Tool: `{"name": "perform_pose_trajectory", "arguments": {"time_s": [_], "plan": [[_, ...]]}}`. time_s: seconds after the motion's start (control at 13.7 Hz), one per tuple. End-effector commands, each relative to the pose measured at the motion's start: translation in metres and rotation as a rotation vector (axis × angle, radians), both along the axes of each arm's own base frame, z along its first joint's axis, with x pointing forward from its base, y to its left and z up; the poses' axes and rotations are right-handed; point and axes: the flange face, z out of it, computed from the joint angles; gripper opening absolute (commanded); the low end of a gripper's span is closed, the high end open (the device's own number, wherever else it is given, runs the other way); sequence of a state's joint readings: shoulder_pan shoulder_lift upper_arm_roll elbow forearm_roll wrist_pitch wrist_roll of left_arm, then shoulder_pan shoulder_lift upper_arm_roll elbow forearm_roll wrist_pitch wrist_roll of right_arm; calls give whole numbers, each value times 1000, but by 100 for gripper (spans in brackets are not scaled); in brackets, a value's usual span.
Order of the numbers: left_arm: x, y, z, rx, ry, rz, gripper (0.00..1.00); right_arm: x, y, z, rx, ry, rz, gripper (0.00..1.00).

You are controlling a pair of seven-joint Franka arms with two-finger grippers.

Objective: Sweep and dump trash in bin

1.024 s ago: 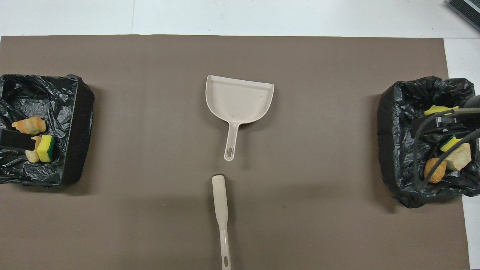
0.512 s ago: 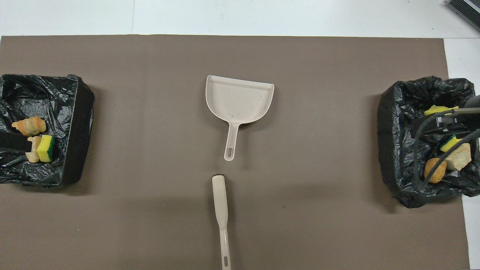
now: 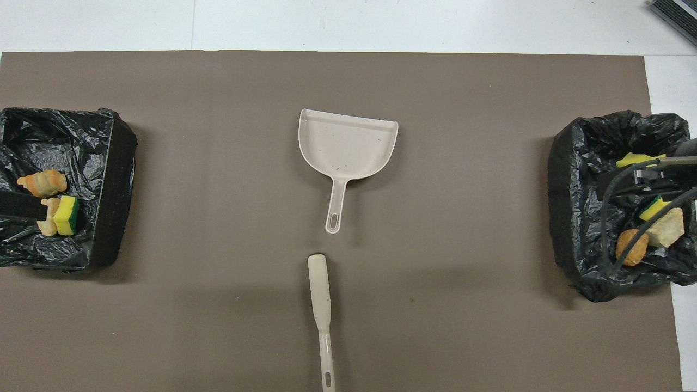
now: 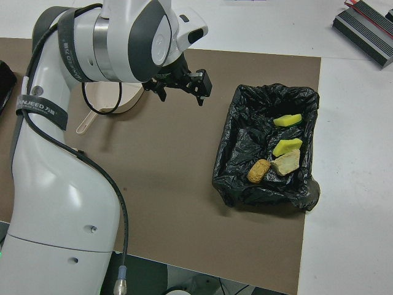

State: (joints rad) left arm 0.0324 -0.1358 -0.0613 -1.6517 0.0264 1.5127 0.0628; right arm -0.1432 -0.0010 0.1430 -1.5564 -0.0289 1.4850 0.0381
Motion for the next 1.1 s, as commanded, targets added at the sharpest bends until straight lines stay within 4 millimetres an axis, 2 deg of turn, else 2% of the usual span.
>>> {"name": "perform_pose_trajectory", "arguments": {"time_s": [0.0, 0.44, 1.02], "plan": [[-6, -9, 6, -12, 1, 8, 100, -3, -3, 2, -11, 8, -16, 100], [-5, -9, 7, -12, -6, 11, 100, 0, -8, 1, -14, 15, -24, 100], [-5, -5, 7, -12, -6, 18, 100, -3, -7, 17, -18, 20, -18, 100]]}}
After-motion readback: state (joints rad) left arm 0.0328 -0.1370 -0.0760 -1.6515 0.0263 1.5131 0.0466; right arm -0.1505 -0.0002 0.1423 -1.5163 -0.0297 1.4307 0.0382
